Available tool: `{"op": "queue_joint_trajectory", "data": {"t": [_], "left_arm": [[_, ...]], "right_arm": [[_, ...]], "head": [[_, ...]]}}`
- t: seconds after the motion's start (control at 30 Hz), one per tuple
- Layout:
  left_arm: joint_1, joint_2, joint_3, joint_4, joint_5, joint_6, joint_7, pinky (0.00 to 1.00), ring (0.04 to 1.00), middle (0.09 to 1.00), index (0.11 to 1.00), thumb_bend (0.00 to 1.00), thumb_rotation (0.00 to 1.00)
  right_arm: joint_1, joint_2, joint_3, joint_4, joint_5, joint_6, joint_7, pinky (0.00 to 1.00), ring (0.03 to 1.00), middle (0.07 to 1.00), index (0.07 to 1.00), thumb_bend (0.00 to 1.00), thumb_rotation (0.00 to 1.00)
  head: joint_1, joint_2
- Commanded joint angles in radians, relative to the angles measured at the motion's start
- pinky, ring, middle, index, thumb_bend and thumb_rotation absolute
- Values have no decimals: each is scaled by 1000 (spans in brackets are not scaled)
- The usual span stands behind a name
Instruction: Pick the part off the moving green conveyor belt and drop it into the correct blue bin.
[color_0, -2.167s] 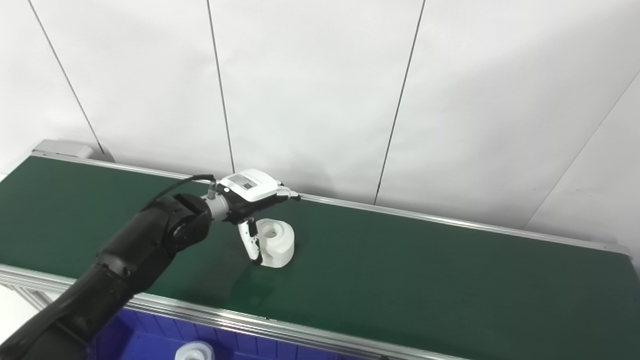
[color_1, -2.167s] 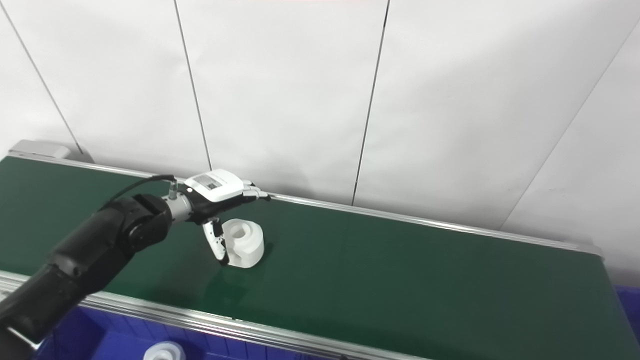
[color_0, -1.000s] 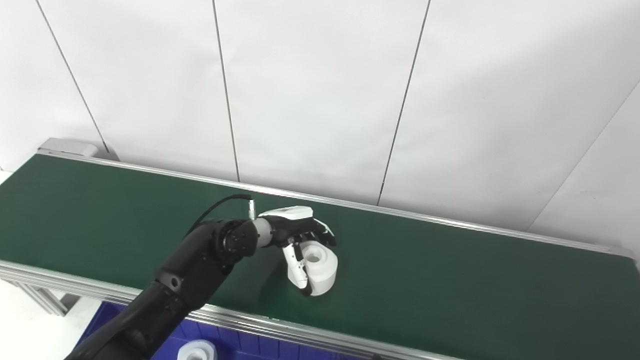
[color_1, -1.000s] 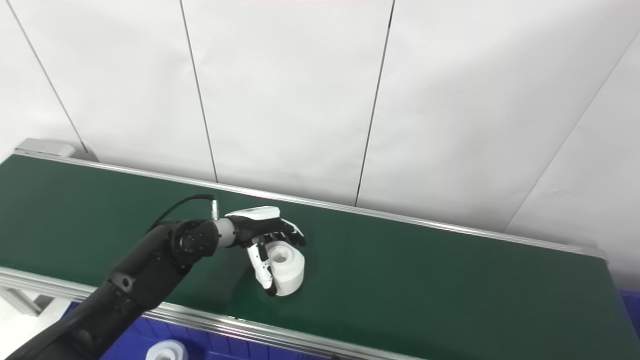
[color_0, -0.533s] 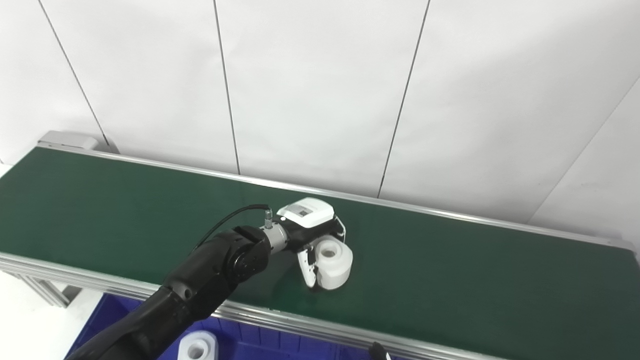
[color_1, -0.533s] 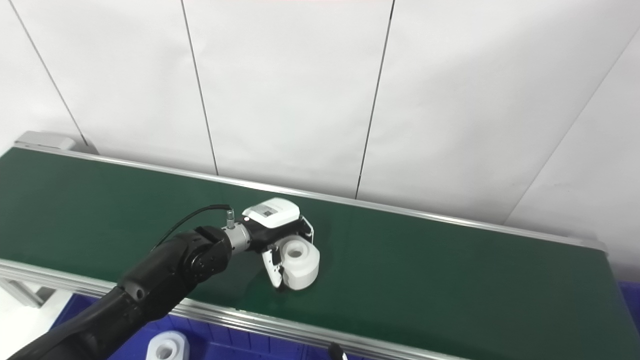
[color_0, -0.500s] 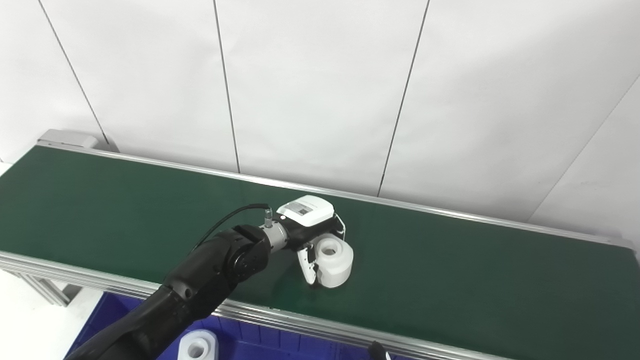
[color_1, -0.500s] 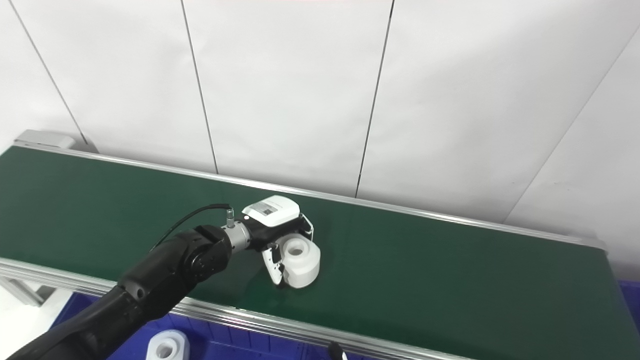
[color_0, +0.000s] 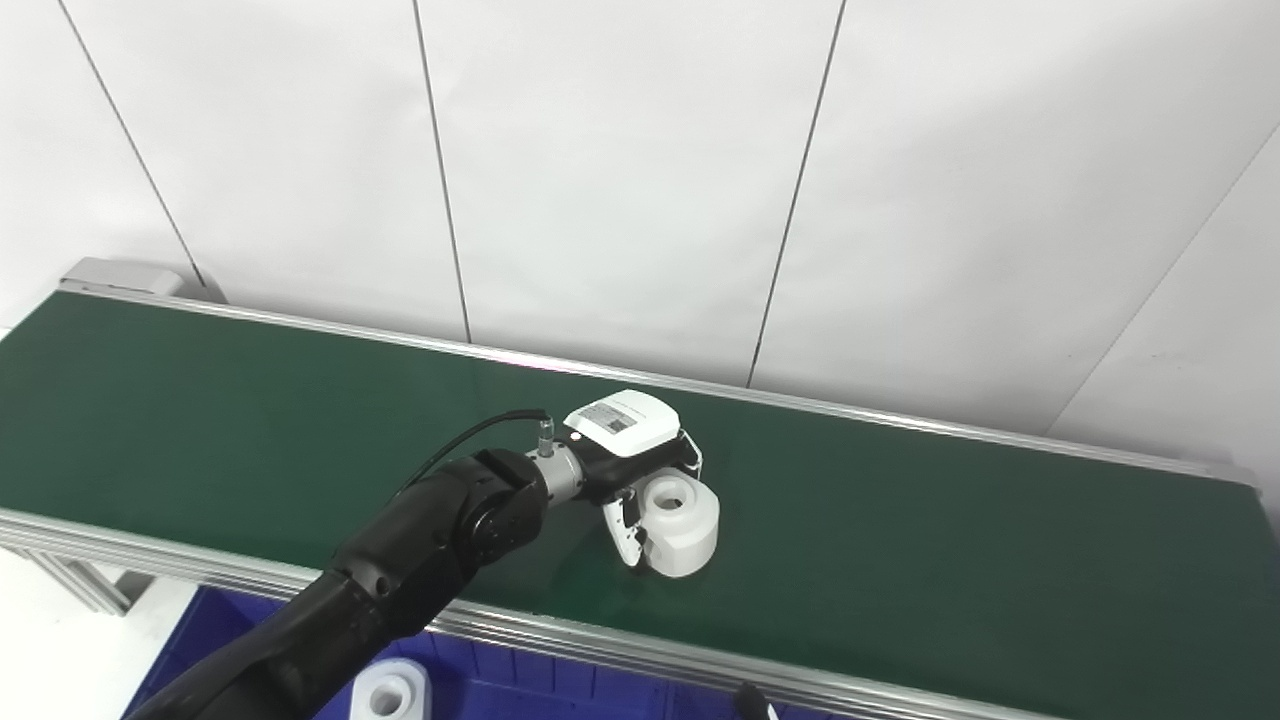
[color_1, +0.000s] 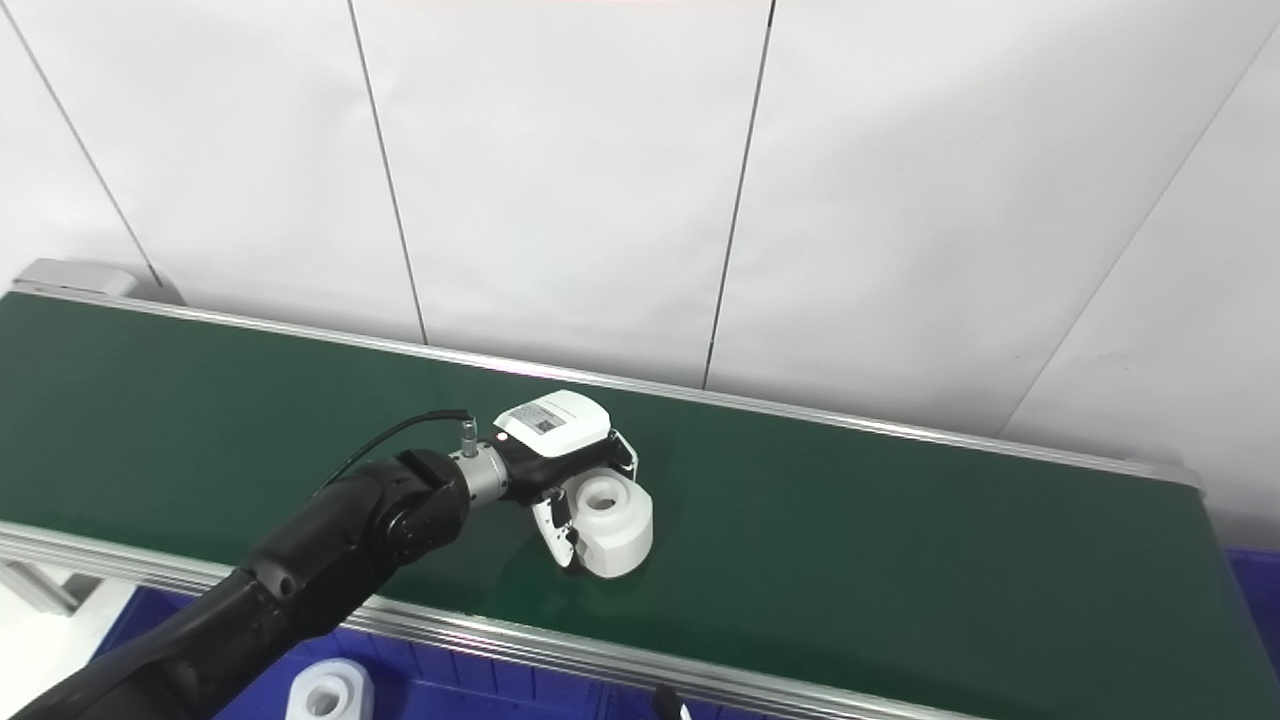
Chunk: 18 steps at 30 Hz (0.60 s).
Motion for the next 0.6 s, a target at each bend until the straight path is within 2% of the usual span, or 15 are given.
{"op": "queue_joint_trajectory", "data": {"t": [0.0,0.1,0.2,0.27,0.4,0.57], "left_arm": [[-9,19,17,-30,-12,10,-23,388,430,538,472,500,0],[11,38,42,-103,-32,18,-53,401,433,534,473,501,0],[51,75,83,-239,-61,41,-107,418,442,538,465,500,0],[75,97,108,-319,-78,47,-138,395,434,526,479,502,0],[177,190,192,-570,-130,72,-208,365,419,520,491,501,0],[315,284,303,-771,-177,75,-226,295,380,487,526,499,0]], "right_arm": [[8,16,2,-39,3,-15,12,896,940,986,1000,1000,982],[10,17,1,-47,8,-9,15,898,937,986,1000,1000,979],[14,16,3,-62,23,-1,22,907,941,989,1000,1000,973],[16,14,3,-74,31,3,27,917,946,993,1000,1000,972],[14,9,3,-109,41,23,42,923,955,1000,1000,1000,994],[17,10,-2,-159,51,72,55,932,962,1000,1000,1000,1000]], "head": [[5,8],[24,28],[40,47],[54,61],[104,107],[149,143]]}}
